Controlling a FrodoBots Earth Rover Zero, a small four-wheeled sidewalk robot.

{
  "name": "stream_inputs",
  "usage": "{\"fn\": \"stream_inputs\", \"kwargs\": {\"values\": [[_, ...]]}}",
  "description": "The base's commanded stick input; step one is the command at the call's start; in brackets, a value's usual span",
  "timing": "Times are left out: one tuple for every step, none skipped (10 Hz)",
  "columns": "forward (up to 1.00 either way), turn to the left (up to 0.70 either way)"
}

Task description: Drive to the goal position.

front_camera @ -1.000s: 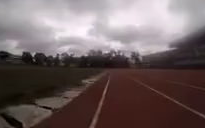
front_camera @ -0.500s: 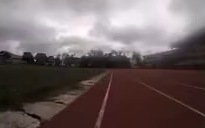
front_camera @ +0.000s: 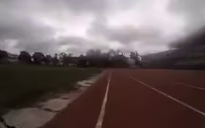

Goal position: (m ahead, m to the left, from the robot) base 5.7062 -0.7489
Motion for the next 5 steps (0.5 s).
{"fn": "stream_inputs", "kwargs": {"values": [[0.70, -0.35], [0.70, -0.35], [0.70, -0.35], [0.70, -0.35], [0.70, -0.35]]}}
